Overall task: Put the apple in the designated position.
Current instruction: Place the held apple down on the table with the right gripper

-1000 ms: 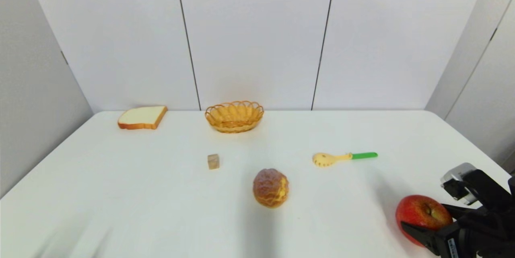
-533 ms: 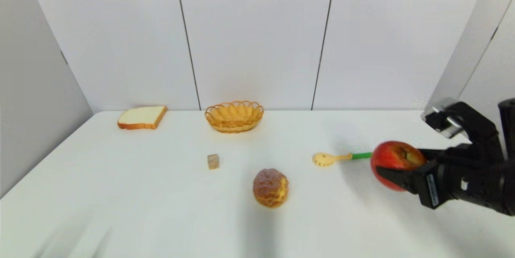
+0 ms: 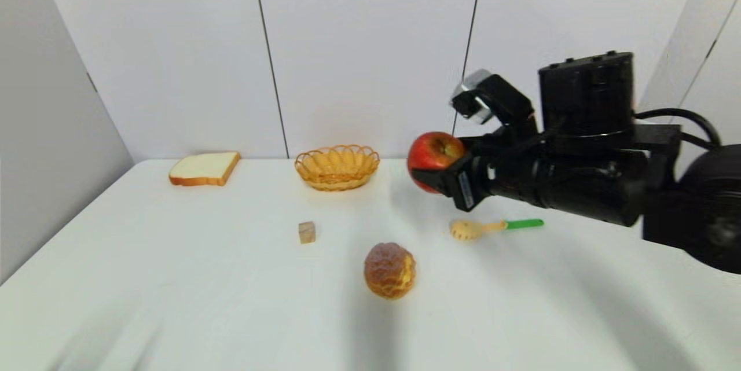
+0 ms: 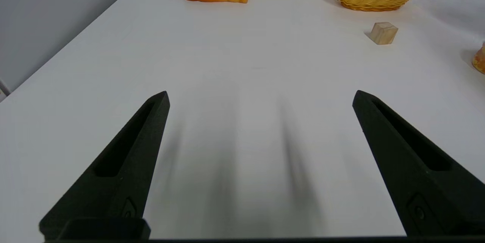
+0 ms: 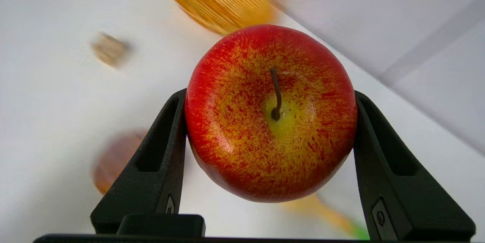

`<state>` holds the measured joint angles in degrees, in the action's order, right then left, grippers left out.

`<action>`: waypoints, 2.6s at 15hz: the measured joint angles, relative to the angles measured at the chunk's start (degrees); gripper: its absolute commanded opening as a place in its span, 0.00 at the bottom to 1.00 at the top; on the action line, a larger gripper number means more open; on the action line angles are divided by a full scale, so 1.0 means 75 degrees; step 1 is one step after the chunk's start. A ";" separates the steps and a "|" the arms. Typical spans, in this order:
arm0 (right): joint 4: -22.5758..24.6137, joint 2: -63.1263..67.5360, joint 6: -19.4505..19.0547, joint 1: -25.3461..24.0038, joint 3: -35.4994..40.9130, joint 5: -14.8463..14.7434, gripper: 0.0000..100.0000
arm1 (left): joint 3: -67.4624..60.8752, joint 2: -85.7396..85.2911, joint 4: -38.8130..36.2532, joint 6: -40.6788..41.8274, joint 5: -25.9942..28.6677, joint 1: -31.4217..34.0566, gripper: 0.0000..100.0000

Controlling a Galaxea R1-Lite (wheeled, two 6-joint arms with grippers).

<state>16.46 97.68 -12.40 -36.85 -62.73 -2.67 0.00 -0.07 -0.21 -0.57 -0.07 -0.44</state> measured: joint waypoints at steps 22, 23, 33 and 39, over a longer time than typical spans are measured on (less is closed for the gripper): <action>0.2009 0.4392 0.0213 -0.0761 -0.2952 0.1788 0.00 | 0.0000 0.0000 -0.0002 -0.0003 -0.0003 0.0005 1.00; 0.2014 0.4439 0.0221 -0.0772 -0.3005 0.1788 0.00 | 0.0000 0.0000 0.0003 0.0000 0.0000 0.0005 1.00; 0.2329 0.5075 0.0315 -0.0790 -0.3597 0.1777 1.00 | 0.0000 0.0000 0.0003 -0.0003 0.0000 0.0003 1.00; 0.2329 0.5284 0.0327 -0.0790 -0.3727 0.1764 1.00 | 0.0000 0.0000 0.0003 -0.0007 0.0000 0.0003 1.00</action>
<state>33.93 137.31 -9.95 -42.78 -90.69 10.56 0.00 -0.07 -0.18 -0.62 -0.07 -0.41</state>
